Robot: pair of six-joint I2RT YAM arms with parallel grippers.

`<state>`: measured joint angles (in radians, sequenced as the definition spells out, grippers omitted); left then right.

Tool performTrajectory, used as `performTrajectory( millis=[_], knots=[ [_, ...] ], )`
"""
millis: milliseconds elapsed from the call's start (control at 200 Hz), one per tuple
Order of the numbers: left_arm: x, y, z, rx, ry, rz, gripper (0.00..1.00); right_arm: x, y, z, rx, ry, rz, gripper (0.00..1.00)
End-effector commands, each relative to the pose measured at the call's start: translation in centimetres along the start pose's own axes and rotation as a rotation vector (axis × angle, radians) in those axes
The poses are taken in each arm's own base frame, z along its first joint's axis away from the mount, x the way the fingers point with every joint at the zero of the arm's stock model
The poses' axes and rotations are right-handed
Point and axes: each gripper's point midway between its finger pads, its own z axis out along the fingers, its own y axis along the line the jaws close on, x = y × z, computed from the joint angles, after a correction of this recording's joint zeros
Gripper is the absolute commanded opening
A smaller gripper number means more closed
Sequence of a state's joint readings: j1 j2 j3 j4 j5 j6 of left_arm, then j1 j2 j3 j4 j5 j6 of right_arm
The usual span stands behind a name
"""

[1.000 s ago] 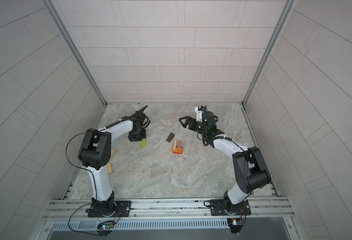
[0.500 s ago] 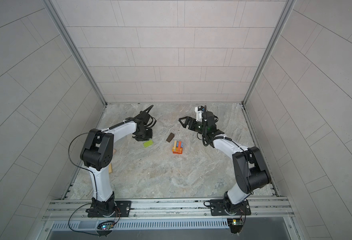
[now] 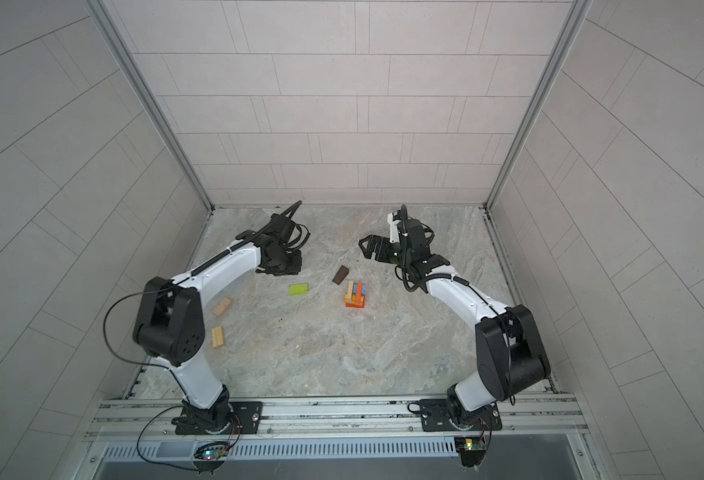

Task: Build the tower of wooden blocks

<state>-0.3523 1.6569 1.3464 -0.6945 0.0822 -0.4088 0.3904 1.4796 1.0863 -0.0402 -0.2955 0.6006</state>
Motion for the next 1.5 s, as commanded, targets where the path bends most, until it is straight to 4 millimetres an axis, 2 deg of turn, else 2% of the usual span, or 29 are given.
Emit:
performTrajectory(
  millis=[0, 130, 235, 360, 430, 535, 681, 781, 941, 1106, 1251, 1496],
  knots=[
    [1.1, 1.1, -3.7, -0.014, -0.045, -0.036, 0.54, 0.3, 0.8, -1.5, 0.148, 0.004, -0.068, 0.99],
    [2.0, 3.0, -7.2, -0.069, -0.108, -0.056, 0.68, 1.5, 4.7, -1.1, 0.194, 0.018, -0.161, 1.0],
    [2.8, 5.1, -9.9, -0.141, -0.179, -0.08, 0.77, 2.9, 7.4, 0.2, 0.198, 0.039, -0.185, 1.0],
    [4.2, 7.9, -12.5, -0.23, -0.256, -0.123, 0.99, 4.7, 9.3, 2.3, 0.191, 0.055, -0.125, 0.96],
    [4.9, 9.0, -13.6, -0.245, -0.281, -0.157, 1.0, 5.7, 10.6, 3.3, 0.216, 0.052, -0.154, 0.96],
    [5.7, 9.4, -14.9, -0.213, -0.304, -0.186, 1.0, 7.7, 12.3, 5.1, 0.249, 0.074, -0.188, 0.95],
    [7.1, 10.2, -15.8, -0.196, -0.3, -0.229, 1.0, 10.5, 14.0, 7.9, 0.276, 0.106, -0.195, 0.95],
    [7.7, 11.2, -16.3, -0.191, -0.331, -0.258, 1.0, 12.3, 14.3, 10.0, 0.295, 0.131, -0.196, 0.94],
    [8.9, 12.1, -15.5, -0.149, -0.339, -0.31, 1.0, 14.7, 14.4, 12.9, 0.333, 0.189, -0.219, 0.94],
    [8.9, 12.6, -16.1, -0.167, -0.37, -0.327, 1.0, 16.9, 13.9, 15.4, 0.375, 0.235, -0.245, 0.94],
    [9.1, 12.8, -17.1, -0.16, -0.414, -0.335, 1.0, 17.8, 12.9, 16.5, 0.416, 0.243, -0.267, 0.94],
    [9.1, 12.5, -16.7, -0.143, -0.4, -0.336, 1.0, 18.8, 12.0, 17.7, 0.439, 0.271, -0.28, 0.91]
  ],
)
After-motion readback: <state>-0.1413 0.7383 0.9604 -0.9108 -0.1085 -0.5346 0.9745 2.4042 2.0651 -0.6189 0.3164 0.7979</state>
